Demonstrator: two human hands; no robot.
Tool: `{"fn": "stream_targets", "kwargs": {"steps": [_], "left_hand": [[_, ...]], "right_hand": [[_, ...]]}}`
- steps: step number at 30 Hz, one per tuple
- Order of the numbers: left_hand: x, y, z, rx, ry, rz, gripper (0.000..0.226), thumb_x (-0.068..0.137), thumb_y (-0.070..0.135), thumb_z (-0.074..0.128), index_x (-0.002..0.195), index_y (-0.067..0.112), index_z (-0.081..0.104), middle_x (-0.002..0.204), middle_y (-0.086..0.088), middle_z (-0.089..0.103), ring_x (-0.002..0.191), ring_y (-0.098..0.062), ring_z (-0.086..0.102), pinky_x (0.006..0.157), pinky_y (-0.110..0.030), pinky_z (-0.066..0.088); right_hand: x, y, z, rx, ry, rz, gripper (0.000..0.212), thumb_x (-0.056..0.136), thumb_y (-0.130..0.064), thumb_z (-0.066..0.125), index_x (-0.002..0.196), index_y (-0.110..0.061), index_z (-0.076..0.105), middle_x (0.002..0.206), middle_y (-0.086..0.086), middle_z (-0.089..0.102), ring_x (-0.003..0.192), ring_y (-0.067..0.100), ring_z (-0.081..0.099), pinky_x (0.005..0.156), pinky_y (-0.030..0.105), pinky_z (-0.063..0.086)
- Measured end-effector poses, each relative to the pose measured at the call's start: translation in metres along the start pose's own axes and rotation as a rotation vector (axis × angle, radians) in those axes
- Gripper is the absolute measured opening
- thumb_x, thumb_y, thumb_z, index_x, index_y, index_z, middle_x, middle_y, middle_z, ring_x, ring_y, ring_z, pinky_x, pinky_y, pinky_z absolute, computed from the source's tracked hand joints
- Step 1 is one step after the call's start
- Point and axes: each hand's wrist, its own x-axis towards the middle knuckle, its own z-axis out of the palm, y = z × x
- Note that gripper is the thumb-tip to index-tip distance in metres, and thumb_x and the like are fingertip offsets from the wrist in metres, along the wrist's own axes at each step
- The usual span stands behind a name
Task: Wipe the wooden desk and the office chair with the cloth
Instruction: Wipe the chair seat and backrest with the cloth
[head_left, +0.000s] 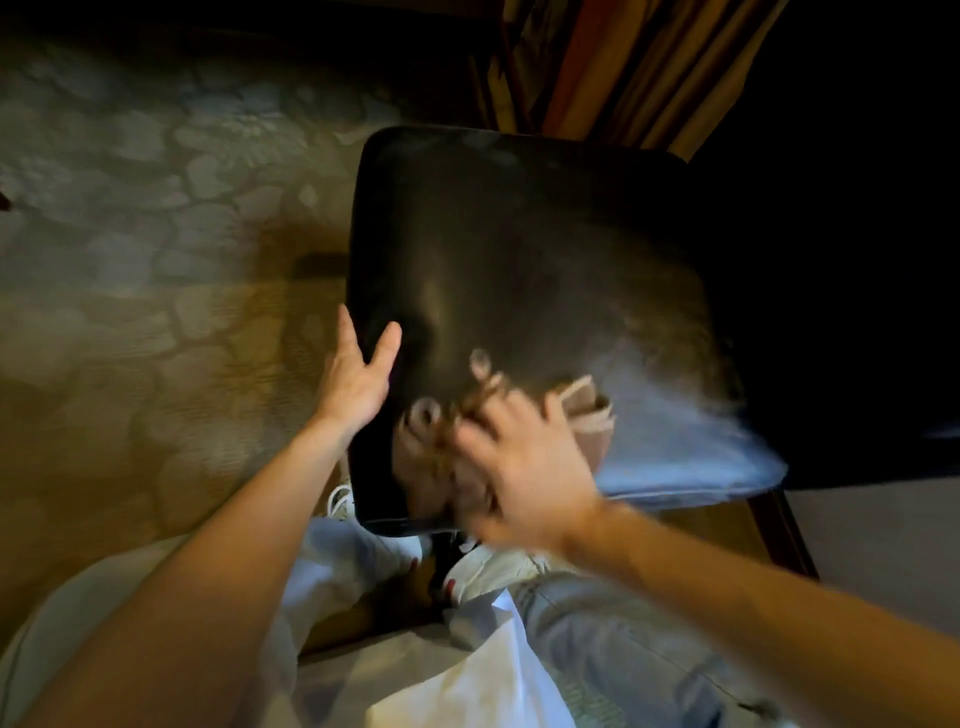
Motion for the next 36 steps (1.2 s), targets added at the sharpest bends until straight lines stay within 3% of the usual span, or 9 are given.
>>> {"fn": "stream_targets", "kwargs": {"steps": [3,6,9,13,18,22,25,32,36], "left_hand": [[0.006,0.000,-0.005,0.100,0.087,0.056,0.100,0.080,0.092,0.032,0.162,0.036,0.016,0.162,-0.010,0.037,0.146,-0.038,0.038,0.120,-0.058,0.030],[0.002,0.003,-0.005,0.181,0.238,0.098,0.094,0.083,0.089,0.022,0.156,0.030,0.034,0.153,-0.012,0.048,0.140,-0.041,0.045,0.115,-0.063,0.032],[-0.015,0.009,0.005,0.267,0.282,0.127,0.077,0.097,0.070,0.037,0.157,0.023,0.034,0.153,-0.019,0.044,0.141,-0.042,0.040,0.117,-0.057,0.031],[-0.035,0.014,0.017,0.386,0.270,0.156,0.079,0.100,0.066,0.039,0.163,0.023,0.018,0.163,-0.015,0.026,0.148,-0.038,0.029,0.119,-0.052,0.023],[-0.031,0.009,0.020,0.468,0.316,0.209,0.086,0.095,0.074,0.027,0.163,0.022,0.016,0.160,-0.016,0.029,0.146,-0.037,0.030,0.116,-0.055,0.027],[-0.019,0.011,0.014,0.465,0.307,0.236,0.088,0.090,0.075,0.025,0.162,0.026,0.020,0.158,-0.015,0.033,0.145,-0.035,0.032,0.117,-0.055,0.027],[-0.004,0.018,0.003,0.470,0.311,0.266,0.083,0.091,0.073,0.028,0.161,0.029,0.025,0.157,-0.012,0.038,0.145,-0.034,0.035,0.116,-0.053,0.025],[0.025,0.025,-0.019,0.426,0.192,0.254,0.067,0.101,0.065,0.039,0.161,0.037,0.024,0.162,-0.008,0.035,0.150,-0.033,0.031,0.120,-0.055,0.019],[0.018,0.021,-0.022,0.398,0.184,0.263,0.069,0.100,0.067,0.038,0.161,0.036,0.025,0.161,-0.008,0.036,0.149,-0.034,0.032,0.120,-0.054,0.020]], "right_hand": [[-0.044,-0.014,0.009,-0.062,-0.074,-0.262,0.061,0.069,-0.057,0.068,0.123,-0.028,0.064,0.115,0.005,0.057,0.107,0.030,0.051,0.089,0.046,0.041],[-0.040,0.005,-0.004,-0.071,0.026,-0.352,0.056,0.078,-0.056,0.059,0.124,-0.024,0.066,0.117,0.007,0.061,0.111,0.030,0.052,0.087,0.043,0.038],[0.001,0.054,-0.030,-0.116,0.212,-0.016,0.072,0.074,-0.055,0.055,0.136,-0.020,0.059,0.129,0.018,0.059,0.117,0.034,0.043,0.089,0.049,0.043],[0.067,0.124,-0.066,-0.137,0.142,0.422,0.082,0.081,-0.052,0.069,0.154,-0.031,0.037,0.143,0.017,0.046,0.132,0.039,0.039,0.103,0.057,0.040],[0.129,0.172,-0.066,-0.164,0.067,0.428,0.078,0.088,-0.052,0.066,0.156,-0.043,0.031,0.150,0.014,0.041,0.139,0.039,0.033,0.113,0.062,0.030],[0.161,0.180,-0.035,-0.068,-0.089,0.526,0.084,0.086,-0.061,0.066,0.158,-0.042,0.028,0.163,0.013,0.025,0.151,0.038,0.017,0.122,0.065,0.012],[0.156,0.175,-0.031,0.015,-0.042,0.577,0.084,0.087,-0.060,0.065,0.159,-0.035,0.029,0.165,0.011,0.024,0.152,0.036,0.017,0.122,0.059,0.019],[0.032,0.055,0.000,0.153,0.112,0.234,0.072,0.064,-0.066,0.051,0.122,-0.025,0.064,0.126,0.010,0.057,0.115,0.033,0.047,0.092,0.052,0.040],[-0.020,0.012,-0.003,0.185,-0.018,0.081,0.060,0.065,-0.065,0.061,0.117,-0.036,0.064,0.112,-0.001,0.056,0.109,0.026,0.049,0.090,0.048,0.041]]}}
